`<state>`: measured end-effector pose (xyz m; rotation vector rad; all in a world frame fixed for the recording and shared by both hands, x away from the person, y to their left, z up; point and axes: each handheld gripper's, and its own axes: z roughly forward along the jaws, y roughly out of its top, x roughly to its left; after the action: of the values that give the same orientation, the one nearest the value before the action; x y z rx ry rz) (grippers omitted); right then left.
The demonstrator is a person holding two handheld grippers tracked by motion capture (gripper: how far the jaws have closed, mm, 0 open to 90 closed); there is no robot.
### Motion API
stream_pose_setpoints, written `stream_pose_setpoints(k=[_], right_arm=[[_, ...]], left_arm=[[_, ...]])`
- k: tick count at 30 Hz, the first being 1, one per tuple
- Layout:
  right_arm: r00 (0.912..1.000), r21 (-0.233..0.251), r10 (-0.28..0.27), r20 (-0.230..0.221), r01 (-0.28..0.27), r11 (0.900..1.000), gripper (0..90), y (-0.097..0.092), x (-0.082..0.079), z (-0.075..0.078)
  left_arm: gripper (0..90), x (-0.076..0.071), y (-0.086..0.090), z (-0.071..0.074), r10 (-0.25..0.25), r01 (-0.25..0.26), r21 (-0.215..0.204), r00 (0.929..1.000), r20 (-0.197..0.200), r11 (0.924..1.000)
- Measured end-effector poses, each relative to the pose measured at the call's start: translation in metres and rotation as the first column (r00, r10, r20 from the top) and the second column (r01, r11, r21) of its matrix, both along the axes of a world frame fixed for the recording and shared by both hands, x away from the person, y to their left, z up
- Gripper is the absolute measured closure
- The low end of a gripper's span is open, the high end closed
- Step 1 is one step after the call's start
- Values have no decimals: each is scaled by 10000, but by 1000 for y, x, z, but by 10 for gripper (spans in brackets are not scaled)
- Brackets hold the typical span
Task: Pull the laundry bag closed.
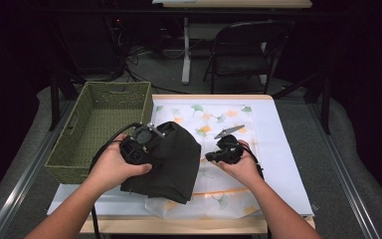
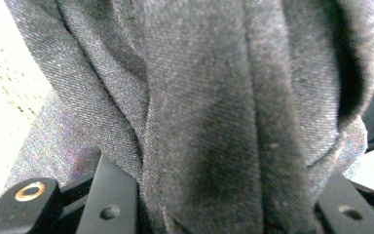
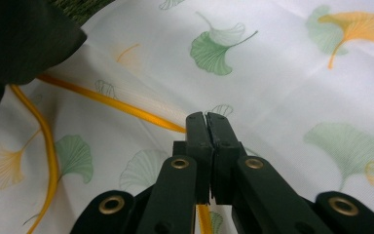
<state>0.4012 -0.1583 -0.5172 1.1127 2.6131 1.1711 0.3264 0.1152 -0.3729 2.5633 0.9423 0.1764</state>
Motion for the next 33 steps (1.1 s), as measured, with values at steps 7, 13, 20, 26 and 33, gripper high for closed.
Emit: stream_pose_setpoints(k=[7, 13, 20, 26, 33], right_arm=[[9999, 46, -152, -5, 152, 9999, 893, 4, 14, 8], [9997, 243, -226, -102, 228, 9994, 894, 6, 26, 10], [9988, 435, -385, -306, 398, 9983, 893, 7, 34, 12], [9986, 724, -452, -282, 472, 9963, 894, 7, 36, 17], [9982, 677, -511, -308, 531, 9963, 894, 7, 38, 15]], left_arm=[[575, -5, 0, -2, -51, 51, -8, 10000, -3, 10000], [575, -7, 0, -5, -99, 100, 48, 9999, -42, 9999], [576, -9, 0, -7, -131, 131, -12, 9999, -23, 9999], [576, -10, -2, -10, -171, 171, 22, 9998, -34, 9999], [577, -17, -5, -9, -307, 307, -12, 9995, -43, 9995]])
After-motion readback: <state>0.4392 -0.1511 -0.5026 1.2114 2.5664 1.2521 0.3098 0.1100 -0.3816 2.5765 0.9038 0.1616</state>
